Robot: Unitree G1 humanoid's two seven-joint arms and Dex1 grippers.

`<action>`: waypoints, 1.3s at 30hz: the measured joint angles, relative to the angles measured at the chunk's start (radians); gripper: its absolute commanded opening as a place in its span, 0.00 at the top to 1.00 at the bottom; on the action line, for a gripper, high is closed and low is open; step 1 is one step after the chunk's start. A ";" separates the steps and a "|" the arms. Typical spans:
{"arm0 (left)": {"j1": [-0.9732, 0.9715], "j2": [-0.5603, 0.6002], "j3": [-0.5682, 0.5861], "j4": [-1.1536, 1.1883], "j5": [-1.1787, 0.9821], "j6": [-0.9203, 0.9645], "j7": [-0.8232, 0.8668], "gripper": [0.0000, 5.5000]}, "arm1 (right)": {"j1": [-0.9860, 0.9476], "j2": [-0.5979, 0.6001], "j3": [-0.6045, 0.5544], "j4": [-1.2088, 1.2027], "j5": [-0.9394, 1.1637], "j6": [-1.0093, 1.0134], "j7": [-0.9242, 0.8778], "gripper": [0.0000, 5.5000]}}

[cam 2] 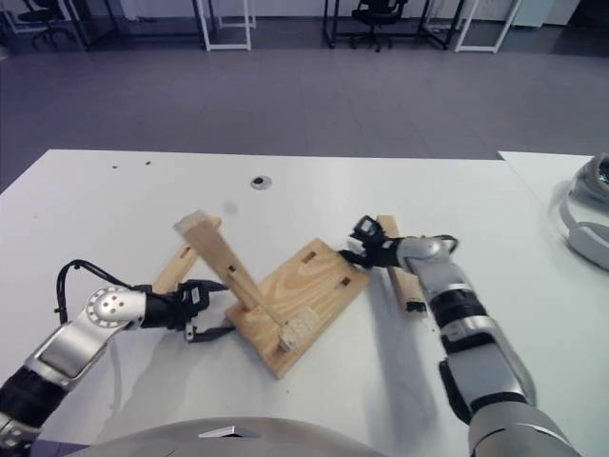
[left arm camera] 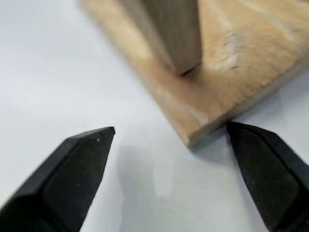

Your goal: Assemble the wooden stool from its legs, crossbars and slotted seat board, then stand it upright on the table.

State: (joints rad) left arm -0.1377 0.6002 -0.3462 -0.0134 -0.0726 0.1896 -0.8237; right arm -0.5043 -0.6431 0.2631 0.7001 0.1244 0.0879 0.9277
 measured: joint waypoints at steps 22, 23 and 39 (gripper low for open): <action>0.010 0.136 0.275 0.106 0.003 -0.151 0.008 0.22 | 0.004 0.246 -0.091 -0.068 -0.031 -0.033 -0.109 0.46; 0.041 0.176 0.279 0.060 0.003 -0.134 -0.027 0.22 | 0.004 0.253 -0.091 -0.064 -0.037 -0.035 -0.108 0.46; 0.076 0.219 0.152 -0.062 0.141 -0.083 -0.085 0.22 | 0.007 0.295 -0.038 -0.051 -0.088 -0.051 -0.046 0.46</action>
State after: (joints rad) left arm -0.0612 0.8189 -0.1943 -0.0750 0.0683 0.1068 -0.9082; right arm -0.4977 -0.3478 0.2248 0.6490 0.0362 0.0374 0.8813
